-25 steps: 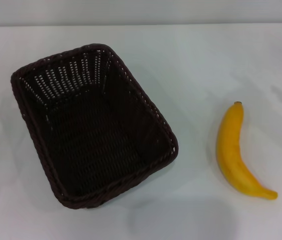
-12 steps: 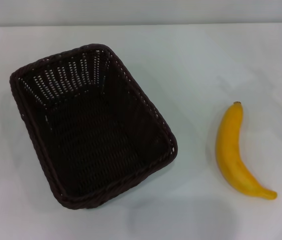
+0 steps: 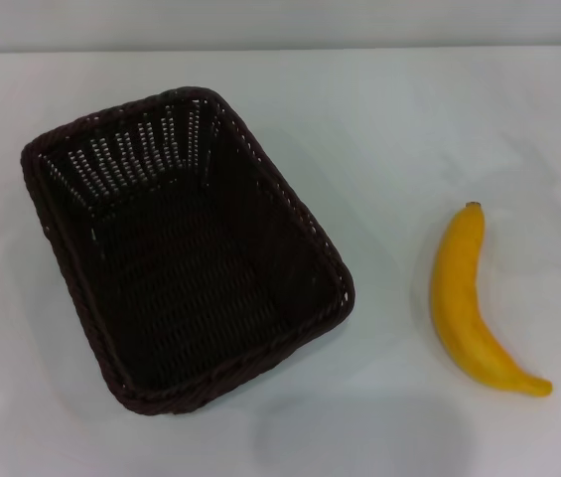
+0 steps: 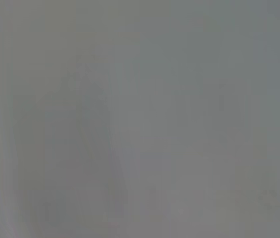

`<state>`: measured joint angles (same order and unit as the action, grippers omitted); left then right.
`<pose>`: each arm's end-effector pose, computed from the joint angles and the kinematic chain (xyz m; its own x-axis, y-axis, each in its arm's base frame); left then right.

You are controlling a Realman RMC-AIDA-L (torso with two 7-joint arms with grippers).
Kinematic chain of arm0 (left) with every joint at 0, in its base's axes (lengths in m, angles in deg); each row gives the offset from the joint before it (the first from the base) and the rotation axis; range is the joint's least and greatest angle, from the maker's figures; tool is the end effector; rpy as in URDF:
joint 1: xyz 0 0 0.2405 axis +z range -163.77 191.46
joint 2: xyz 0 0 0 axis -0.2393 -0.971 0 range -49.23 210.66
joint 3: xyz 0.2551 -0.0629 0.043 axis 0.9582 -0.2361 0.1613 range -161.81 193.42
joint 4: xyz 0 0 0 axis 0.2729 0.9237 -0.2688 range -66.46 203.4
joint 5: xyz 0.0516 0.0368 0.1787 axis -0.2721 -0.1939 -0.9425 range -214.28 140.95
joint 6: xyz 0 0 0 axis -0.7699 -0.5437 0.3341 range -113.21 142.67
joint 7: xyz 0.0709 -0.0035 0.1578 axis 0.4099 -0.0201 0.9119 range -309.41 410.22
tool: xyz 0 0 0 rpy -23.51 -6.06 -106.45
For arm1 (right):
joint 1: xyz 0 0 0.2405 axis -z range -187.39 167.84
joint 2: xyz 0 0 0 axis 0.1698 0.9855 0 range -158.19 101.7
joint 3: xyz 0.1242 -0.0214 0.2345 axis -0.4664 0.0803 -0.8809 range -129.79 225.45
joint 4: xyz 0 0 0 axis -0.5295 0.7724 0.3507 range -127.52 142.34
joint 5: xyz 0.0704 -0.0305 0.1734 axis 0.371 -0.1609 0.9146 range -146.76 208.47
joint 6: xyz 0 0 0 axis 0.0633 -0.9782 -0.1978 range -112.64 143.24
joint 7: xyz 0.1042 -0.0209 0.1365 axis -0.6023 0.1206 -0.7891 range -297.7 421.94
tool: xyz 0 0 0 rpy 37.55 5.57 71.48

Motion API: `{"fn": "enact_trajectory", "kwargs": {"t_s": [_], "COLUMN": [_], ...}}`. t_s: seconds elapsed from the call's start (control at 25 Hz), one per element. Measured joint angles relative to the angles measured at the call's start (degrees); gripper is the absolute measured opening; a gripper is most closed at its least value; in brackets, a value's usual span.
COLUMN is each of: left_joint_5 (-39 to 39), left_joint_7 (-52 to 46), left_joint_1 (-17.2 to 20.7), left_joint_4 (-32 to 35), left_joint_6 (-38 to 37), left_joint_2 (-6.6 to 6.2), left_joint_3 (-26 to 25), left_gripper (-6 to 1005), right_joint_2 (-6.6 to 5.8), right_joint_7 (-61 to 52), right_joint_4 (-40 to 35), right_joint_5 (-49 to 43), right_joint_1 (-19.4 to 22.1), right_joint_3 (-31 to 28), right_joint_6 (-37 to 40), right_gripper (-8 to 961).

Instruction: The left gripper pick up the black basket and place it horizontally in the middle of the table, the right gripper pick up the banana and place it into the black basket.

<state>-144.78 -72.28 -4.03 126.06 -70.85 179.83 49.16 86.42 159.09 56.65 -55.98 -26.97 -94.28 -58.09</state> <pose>-0.3332 0.3337 0.2025 0.4872 0.5521 0.6766 0.8727 -0.3366 -0.3537 0.3063 0.3518 0.1089 0.6346 -0.1472 -0.7587 -0.7136 -0.4885 -0.5021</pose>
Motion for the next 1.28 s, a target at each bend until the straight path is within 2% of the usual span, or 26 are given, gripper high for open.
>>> {"fn": "enact_trajectory", "kwargs": {"t_s": [0.12, 0.24, 0.48, 0.64, 0.76, 0.84, 0.96, 1.16, 1.28], "left_joint_5": [-8.2, -15.4, -19.0, -19.4, -20.3, -22.1, -23.9, -24.7, -25.2], "left_joint_7": [-5.3, -6.4, -3.4, -0.5, 2.2, 4.9, 8.1, 11.6, 14.1], "left_joint_1": [-3.9, -8.6, -13.1, -16.7, -19.3, -21.2, -23.0, -23.8, -24.0], "left_joint_4": [3.7, 4.4, 4.2, 2.3, -0.4, -2.7, -5.7, -6.9, -7.6], "left_joint_6": [-2.8, -7.2, -8.4, -8.6, -8.4, -7.8, -6.1, -3.0, -2.1], "left_joint_2": [-1.82, -2.73, -3.92, -3.60, -2.81, -2.20, -1.95, -1.98, -1.25], "left_joint_3": [3.5, 4.2, 9.0, 13.7, 16.8, 17.0, 16.9, 17.6, 17.9], "left_gripper": [891, 892, 891, 890, 889, 888, 887, 882, 878], "right_joint_2": [0.07, 0.17, 0.33, 0.43, 0.46, 0.46, 0.48, 0.48, 0.48], "right_joint_7": [1.7, 2.7, 4.9, 5.3, 5.4, 5.6, 6.4, 7.1, 7.1], "right_joint_4": [-1.8, -3.0, -6.5, -7.4, -7.9, -8.6, -10.2, -12.2, -13.3], "right_joint_5": [0.1, 0.2, 2.2, 3.6, 3.9, 4.0, 5.2, 6.2, 6.3], "right_joint_1": [-0.5, -0.9, -2.9, -3.3, -3.2, -3.1, -3.0, -2.9, -3.2], "right_joint_3": [0.0, 0.1, 0.8, 1.2, 1.4, 1.4, 1.4, 1.4, 1.4], "right_joint_6": [-0.1, -0.3, -0.5, -0.8, -1.2, -1.5, -1.7, -2.0, -2.4], "right_gripper": [842, 842, 842, 842, 842, 842, 842, 841, 841]}}
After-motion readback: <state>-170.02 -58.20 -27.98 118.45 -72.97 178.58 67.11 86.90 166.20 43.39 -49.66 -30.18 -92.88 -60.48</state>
